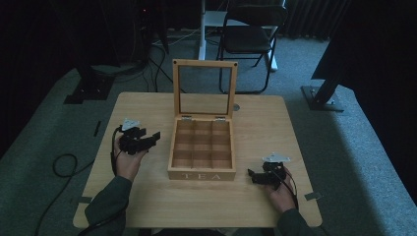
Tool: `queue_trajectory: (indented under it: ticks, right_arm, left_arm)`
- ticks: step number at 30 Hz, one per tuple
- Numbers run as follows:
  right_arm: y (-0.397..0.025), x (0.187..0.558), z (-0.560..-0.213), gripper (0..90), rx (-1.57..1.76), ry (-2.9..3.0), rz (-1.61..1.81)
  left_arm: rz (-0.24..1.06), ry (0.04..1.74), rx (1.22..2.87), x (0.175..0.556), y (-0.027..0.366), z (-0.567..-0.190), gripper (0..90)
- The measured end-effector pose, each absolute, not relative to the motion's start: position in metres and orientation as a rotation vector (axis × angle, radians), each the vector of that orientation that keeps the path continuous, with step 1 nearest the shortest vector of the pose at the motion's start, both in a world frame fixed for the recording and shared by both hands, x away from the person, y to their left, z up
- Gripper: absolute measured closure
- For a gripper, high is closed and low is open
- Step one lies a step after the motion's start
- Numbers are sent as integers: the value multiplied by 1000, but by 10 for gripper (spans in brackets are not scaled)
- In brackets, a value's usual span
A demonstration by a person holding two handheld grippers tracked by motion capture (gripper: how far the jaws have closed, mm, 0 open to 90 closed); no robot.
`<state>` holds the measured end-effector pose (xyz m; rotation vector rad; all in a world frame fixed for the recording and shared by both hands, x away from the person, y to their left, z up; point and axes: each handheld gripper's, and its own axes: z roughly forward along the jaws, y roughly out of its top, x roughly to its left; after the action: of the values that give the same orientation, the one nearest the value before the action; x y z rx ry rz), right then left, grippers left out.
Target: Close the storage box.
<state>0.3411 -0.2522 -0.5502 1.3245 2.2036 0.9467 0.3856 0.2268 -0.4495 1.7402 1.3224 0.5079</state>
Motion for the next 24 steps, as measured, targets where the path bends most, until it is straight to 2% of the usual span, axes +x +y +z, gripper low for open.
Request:
queue_trajectory:
  ticks: [24]
  right_arm:
    - [-252, 341, -550, 127, 1324, 2204, 947]
  left_arm:
    - [609, 1289, 1747, 424, 226, -425, 352]
